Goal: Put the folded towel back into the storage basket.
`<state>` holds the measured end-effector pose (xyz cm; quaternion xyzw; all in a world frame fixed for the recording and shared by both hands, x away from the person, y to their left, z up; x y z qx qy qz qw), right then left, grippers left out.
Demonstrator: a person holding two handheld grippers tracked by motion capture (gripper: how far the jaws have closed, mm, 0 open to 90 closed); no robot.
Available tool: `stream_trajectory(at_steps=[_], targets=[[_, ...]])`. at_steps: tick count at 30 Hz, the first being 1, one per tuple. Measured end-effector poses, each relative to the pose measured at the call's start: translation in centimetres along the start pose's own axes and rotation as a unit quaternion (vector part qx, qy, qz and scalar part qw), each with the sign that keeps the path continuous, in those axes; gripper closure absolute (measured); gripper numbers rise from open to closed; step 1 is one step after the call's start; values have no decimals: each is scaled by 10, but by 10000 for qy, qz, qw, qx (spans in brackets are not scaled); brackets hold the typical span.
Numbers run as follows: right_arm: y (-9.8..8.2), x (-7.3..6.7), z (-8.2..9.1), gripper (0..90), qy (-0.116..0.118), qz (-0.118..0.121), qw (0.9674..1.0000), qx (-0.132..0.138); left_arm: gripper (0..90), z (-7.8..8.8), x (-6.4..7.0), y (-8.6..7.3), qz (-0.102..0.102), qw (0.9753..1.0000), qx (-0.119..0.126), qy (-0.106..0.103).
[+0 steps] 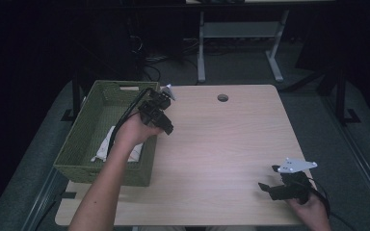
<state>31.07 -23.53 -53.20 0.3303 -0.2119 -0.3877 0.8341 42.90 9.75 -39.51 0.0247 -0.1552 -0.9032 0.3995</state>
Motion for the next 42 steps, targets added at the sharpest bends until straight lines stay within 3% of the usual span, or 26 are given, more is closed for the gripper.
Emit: stream_trajectory(at_steps=[21, 42], targets=[[-2, 2, 2, 160, -5, -30, 10000, 2, 405, -26, 27, 17, -227, 9996, -133, -130], [-3, 4, 4, 159, -14, -56, 10000, -12, 401, -57, 66, 38, -403, 9984, -166, -372]])
Point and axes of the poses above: each handheld gripper's, and its own axes: z roughly backward along the jaws, y roughly out of its top, x roughly to its right, the point moved 10 cm from there along -z, roughly forward along the jaws, and after that the axes turned 7 degrees about -y, right-handed, at the moved point
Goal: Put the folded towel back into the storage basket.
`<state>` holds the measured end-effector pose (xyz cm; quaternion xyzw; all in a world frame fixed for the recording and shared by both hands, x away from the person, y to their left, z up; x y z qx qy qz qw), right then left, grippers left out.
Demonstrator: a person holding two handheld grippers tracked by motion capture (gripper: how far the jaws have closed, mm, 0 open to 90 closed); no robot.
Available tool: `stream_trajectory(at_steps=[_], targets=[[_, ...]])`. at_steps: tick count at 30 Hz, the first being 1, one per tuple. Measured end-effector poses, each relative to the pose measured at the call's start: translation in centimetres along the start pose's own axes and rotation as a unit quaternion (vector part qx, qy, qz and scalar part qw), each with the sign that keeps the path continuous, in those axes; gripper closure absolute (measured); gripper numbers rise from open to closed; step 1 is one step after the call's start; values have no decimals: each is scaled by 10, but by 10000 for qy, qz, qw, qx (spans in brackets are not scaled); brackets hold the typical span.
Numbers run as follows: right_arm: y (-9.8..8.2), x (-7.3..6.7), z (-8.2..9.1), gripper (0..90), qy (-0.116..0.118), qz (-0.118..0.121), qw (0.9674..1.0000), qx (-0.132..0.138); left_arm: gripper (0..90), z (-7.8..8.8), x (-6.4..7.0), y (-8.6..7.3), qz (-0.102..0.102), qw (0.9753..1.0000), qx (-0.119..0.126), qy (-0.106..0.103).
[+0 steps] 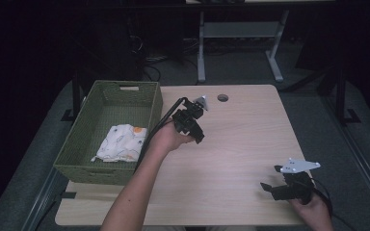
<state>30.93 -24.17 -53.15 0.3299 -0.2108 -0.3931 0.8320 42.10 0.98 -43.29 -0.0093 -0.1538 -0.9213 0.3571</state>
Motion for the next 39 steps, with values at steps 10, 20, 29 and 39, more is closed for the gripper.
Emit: stream_trajectory(at_steps=[10, 20, 29, 39], targets=[[0, 1, 0, 159, -21, -4, 10000, 9, 396, -17, 13, 2, -53, 9999, -62, -136], [-1, 1, 1, 159, -14, -8, 10000, 11, 395, -39, 26, 3, -81, 9996, -104, -233], [-2, 2, 1, 159, -37, -13, 10000, 4, 396, -51, 35, 3, -184, 9994, -156, -262], [-3, 3, 1, 159, -45, -11, 10000, -8, 386, -65, 49, 3, -304, 9988, -228, -296]])
Point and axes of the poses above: each handheld gripper's, and its own axes: z roughly backward along the jaws, y roughly out of its top, x roughly to its right, the point moved 10 cm from there along -z, roughly forward along the jaws, and after that the axes turned 7 degrees about -y, right-handed, at the moved point
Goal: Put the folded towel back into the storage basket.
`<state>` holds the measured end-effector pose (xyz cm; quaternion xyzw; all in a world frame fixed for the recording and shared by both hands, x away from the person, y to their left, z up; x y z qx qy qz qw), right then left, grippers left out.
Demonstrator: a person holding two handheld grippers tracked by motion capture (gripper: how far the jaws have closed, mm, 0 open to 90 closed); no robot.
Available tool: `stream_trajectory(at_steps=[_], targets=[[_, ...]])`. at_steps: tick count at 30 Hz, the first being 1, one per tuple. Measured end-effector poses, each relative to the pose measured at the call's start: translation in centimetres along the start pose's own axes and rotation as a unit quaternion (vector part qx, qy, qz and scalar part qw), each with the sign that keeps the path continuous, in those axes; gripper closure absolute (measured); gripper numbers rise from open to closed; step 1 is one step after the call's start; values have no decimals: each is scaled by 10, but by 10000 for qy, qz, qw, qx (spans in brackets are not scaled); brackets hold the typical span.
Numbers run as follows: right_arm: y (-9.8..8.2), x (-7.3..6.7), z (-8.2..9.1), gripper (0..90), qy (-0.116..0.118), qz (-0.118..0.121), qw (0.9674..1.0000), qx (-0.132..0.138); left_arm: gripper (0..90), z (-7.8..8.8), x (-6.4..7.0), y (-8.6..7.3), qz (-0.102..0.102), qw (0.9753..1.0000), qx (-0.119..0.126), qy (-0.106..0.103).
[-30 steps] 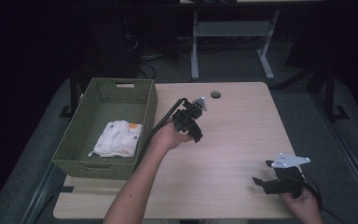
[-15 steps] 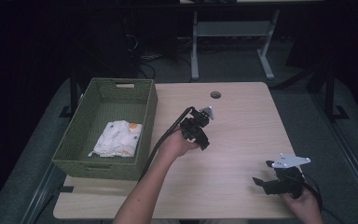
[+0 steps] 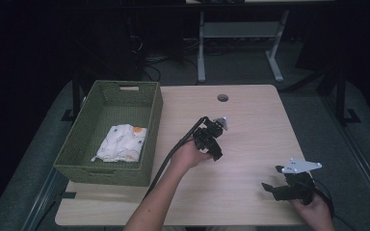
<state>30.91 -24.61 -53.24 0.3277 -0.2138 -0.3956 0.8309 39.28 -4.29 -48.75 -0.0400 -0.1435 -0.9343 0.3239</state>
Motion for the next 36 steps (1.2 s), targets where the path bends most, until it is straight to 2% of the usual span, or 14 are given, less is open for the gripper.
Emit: stream_trajectory(at_steps=[8, 22, 27, 36], targets=[[-1, 1, 1, 159, -10, -30, 10000, -5, 380, -8, 10, 1, -32, 10000, 45, -48], [-4, 4, 4, 159, -80, -65, 9999, -21, 370, -14, 20, -9, -7, 9999, 132, -91], [-6, 6, 5, 159, -107, -45, 9999, -36, 367, -16, 26, -12, -140, 9998, 124, -91], [-7, 6, 5, 159, -123, -61, 9999, -37, 366, -19, 31, -16, -191, 9997, 119, -56]])
Point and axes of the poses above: each handheld gripper's, and its own axes: z roughly backward along the jaws, y roughly out of its top, x roughly to its right, the point moved 10 cm from there along -z, roughly forward along the jaws, and after that the axes turned 7 degrees about -y, right-handed, at the moved point
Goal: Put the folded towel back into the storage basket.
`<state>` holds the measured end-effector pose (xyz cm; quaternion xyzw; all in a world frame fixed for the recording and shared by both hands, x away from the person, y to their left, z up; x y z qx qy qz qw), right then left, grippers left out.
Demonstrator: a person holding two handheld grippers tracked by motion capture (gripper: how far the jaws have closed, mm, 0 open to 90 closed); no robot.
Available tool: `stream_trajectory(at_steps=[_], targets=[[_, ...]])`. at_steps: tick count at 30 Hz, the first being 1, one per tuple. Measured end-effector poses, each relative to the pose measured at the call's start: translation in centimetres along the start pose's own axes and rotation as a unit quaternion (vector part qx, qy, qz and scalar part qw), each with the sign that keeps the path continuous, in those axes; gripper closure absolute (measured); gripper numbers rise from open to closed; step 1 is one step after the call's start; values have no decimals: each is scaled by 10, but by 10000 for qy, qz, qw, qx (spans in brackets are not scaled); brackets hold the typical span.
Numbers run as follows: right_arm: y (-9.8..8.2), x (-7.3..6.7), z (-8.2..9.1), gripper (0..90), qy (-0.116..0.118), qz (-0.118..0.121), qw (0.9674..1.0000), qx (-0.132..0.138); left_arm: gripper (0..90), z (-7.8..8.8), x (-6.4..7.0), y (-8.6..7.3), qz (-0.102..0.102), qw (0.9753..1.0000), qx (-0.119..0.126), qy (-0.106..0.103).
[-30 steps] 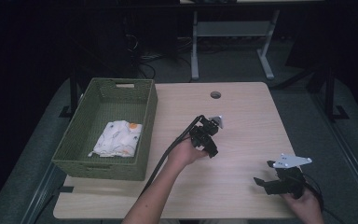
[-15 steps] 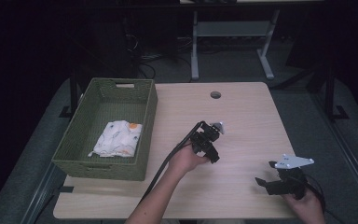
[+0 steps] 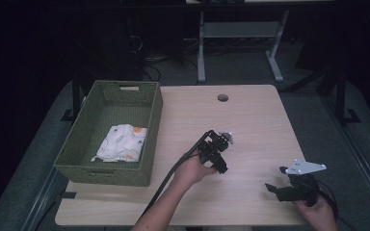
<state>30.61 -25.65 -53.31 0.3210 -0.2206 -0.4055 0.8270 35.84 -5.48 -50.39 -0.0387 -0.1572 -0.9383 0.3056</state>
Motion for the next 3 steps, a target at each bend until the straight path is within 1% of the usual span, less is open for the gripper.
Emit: stream_trajectory(at_steps=[3], targets=[[0, 0, 0, 159, 7, -7, 10000, -12, 367, 0, 1, -1, -72, 10000, -48, 1]])
Point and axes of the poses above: each handheld gripper's, and its own axes: z roughly backward along the jaws, y roughly out of its top, x roughly to its right, the point moved 10 cm from there along -z, roughly forward along the jaws, and after that the axes turned 7 degrees about -y, right-handed, at the moved point
